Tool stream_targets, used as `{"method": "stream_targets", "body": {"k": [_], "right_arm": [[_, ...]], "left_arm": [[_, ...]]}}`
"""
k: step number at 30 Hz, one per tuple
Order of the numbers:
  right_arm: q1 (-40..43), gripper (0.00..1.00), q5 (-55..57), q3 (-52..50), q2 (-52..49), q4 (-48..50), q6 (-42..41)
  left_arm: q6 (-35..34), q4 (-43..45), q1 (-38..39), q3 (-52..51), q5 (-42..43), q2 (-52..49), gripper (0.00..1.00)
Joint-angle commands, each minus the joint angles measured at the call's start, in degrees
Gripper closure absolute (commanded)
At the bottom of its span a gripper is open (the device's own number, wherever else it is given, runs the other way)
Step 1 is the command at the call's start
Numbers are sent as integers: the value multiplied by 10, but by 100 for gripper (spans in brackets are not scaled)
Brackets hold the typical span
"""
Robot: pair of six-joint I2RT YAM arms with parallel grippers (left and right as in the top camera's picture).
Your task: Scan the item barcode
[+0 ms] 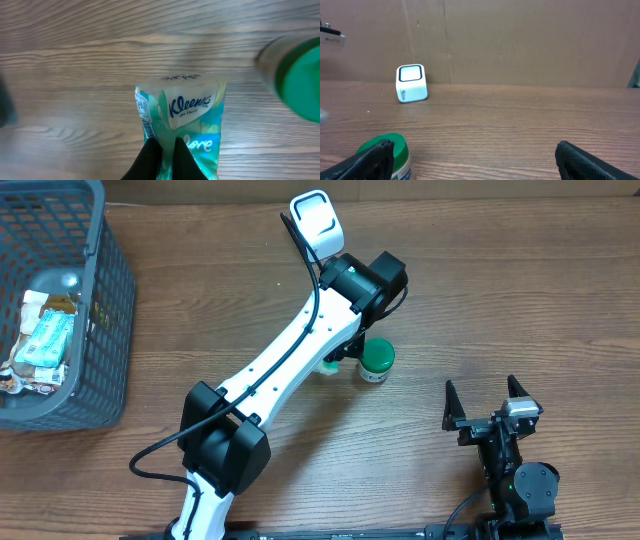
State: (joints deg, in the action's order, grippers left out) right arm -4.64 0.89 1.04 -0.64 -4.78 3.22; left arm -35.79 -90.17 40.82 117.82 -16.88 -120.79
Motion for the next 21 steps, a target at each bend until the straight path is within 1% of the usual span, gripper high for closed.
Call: {"method": "stream_targets", "body": {"k": [1,6,9,12,16,21], "right_arm": [[-2,0,5,-5,4,1,3],[-2,0,5,-5,4,1,2],[-2,0,5,-5,4,1,3],[-2,0,5,-5,4,1,3],[-2,0,5,-5,4,1,3],[-2,0,5,-5,4,1,3]], "left_arm": [[4,-8,-3,-7,-39,1,96],[-45,-24,-4,-52,-91,1,96],[-56,-21,-4,-86,-108,1,96],[-56,-1,-4,-124,-110,1,96],[-67,52,-4,-189,-110,1,96],[-67,97,-3,-250,-122,1,96]]}}
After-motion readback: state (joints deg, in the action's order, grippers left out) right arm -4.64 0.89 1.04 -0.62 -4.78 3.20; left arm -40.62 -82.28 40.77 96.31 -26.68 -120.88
